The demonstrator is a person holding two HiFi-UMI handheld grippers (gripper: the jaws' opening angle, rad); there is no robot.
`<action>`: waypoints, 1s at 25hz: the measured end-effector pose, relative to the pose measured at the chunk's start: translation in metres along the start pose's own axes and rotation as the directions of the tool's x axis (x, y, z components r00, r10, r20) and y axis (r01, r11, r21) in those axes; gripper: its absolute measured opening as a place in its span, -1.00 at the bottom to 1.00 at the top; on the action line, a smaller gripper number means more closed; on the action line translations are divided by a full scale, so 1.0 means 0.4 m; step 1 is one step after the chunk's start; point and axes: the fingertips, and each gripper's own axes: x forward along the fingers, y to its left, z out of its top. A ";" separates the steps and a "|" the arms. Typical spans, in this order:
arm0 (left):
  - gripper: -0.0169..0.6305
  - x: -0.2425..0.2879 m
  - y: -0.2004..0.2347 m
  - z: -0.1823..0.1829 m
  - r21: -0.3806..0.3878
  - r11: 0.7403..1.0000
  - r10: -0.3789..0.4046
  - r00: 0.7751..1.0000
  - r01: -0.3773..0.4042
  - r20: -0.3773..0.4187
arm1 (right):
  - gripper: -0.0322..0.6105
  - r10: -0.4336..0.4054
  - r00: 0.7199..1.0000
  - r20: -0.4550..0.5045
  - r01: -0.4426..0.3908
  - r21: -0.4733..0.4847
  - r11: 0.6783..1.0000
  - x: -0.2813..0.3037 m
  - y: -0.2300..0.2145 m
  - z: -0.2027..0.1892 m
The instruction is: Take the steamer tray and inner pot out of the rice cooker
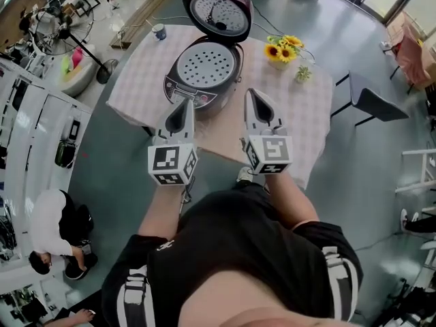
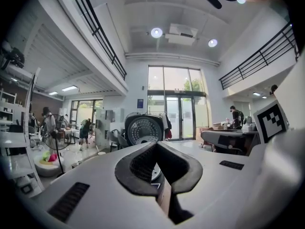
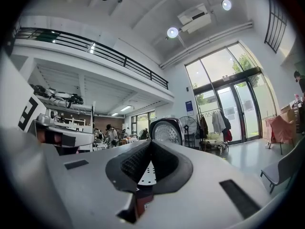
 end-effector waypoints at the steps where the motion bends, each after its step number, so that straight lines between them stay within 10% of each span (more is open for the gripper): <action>1: -0.94 0.028 -0.005 0.001 -0.001 1.000 0.003 1.000 -0.003 -0.005 | -0.89 0.003 1.000 -0.003 -0.003 0.002 1.000 0.017 -0.023 -0.001; 25: -0.94 0.393 -0.121 0.029 0.015 0.996 -0.085 0.996 0.085 -0.020 | -0.89 -0.035 0.999 -0.025 0.036 0.015 0.999 0.166 -0.287 -0.008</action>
